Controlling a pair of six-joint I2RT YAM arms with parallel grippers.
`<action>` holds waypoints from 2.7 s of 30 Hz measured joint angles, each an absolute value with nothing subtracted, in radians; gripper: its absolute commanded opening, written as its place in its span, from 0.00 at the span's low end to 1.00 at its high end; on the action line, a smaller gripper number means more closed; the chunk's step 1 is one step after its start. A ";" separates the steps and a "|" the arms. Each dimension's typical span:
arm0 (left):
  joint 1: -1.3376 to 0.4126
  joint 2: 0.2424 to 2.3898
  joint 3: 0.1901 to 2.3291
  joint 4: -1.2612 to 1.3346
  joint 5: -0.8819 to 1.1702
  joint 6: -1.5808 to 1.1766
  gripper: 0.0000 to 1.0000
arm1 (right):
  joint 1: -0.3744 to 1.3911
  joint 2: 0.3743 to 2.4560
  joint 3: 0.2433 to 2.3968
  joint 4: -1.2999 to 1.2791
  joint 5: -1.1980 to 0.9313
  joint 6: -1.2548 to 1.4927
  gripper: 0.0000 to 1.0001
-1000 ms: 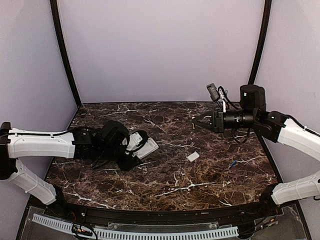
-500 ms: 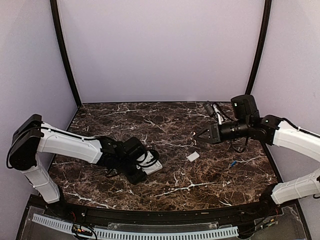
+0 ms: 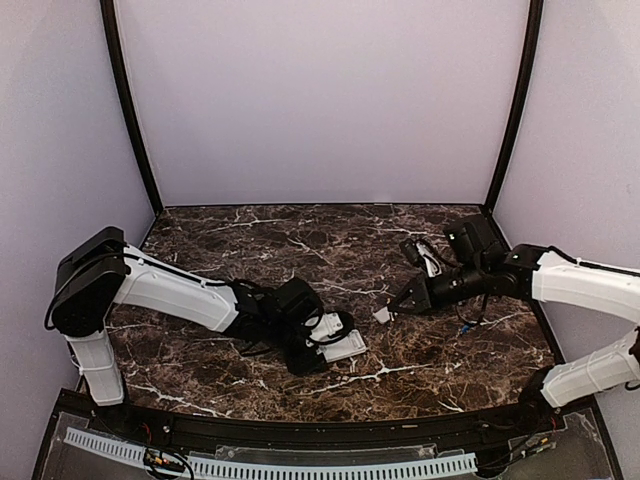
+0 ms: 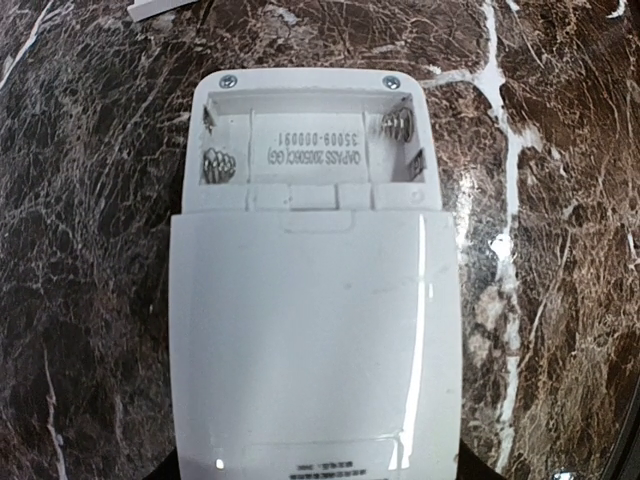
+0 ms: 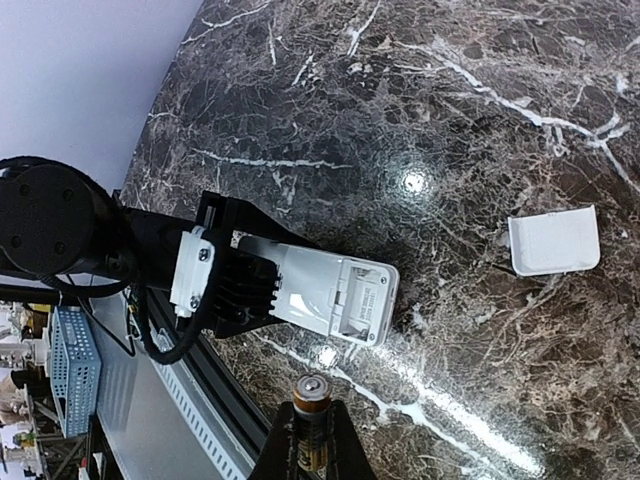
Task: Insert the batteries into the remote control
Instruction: Place the remote control without batteries at the center of the board, then place the battery at the center of the board, then adjust the battery at the center of the board.
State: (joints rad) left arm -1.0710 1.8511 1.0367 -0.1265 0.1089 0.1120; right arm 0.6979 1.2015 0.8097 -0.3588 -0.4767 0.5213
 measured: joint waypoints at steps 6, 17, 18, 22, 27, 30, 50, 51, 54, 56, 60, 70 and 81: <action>-1.071 1.876 1.048 -0.086 0.130 0.180 0.61 | 0.708 1.248 0.786 -0.340 -0.443 0.557 0.00; -1.072 1.887 1.047 -0.047 0.149 0.199 0.92 | 0.733 1.313 0.784 -0.342 -0.416 0.581 0.00; -1.072 1.887 1.047 -0.046 0.150 0.199 0.92 | 0.733 1.313 0.784 -0.346 -0.412 0.582 0.00; -1.072 1.879 1.042 -0.046 0.150 0.199 0.93 | 0.733 1.325 0.788 -0.399 -0.361 0.591 0.00; -1.072 1.845 1.024 -0.085 0.150 0.194 0.93 | 0.726 1.414 0.806 -0.496 -0.285 0.621 0.00; -1.072 1.823 1.024 -0.099 0.144 0.187 0.93 | 0.725 1.462 0.806 -0.545 -0.252 0.640 0.00; -1.071 1.673 1.006 -0.130 -0.020 0.152 0.93 | 0.723 1.587 0.836 -0.599 -0.284 0.697 0.32; -1.072 1.673 1.006 -0.130 -0.022 0.152 0.93 | 0.723 1.583 0.836 -0.605 -0.283 0.700 0.32; -1.072 1.671 1.006 -0.130 -0.025 0.153 0.93 | 0.723 1.570 0.831 -0.633 -0.279 0.702 0.31; -1.072 1.671 1.005 -0.130 -0.027 0.153 0.93 | 0.724 1.551 0.823 -0.660 -0.275 0.702 0.28; -1.072 1.671 1.005 -0.130 -0.029 0.153 0.93 | 0.727 1.483 0.812 -0.701 -0.282 0.714 0.17; -1.072 1.671 1.004 -0.130 -0.046 0.153 0.93 | 0.728 1.456 0.804 -0.706 -0.261 0.733 0.00; -1.072 1.650 0.992 -0.132 -0.076 0.154 0.94 | 0.745 1.556 0.795 -0.643 -0.295 0.715 0.00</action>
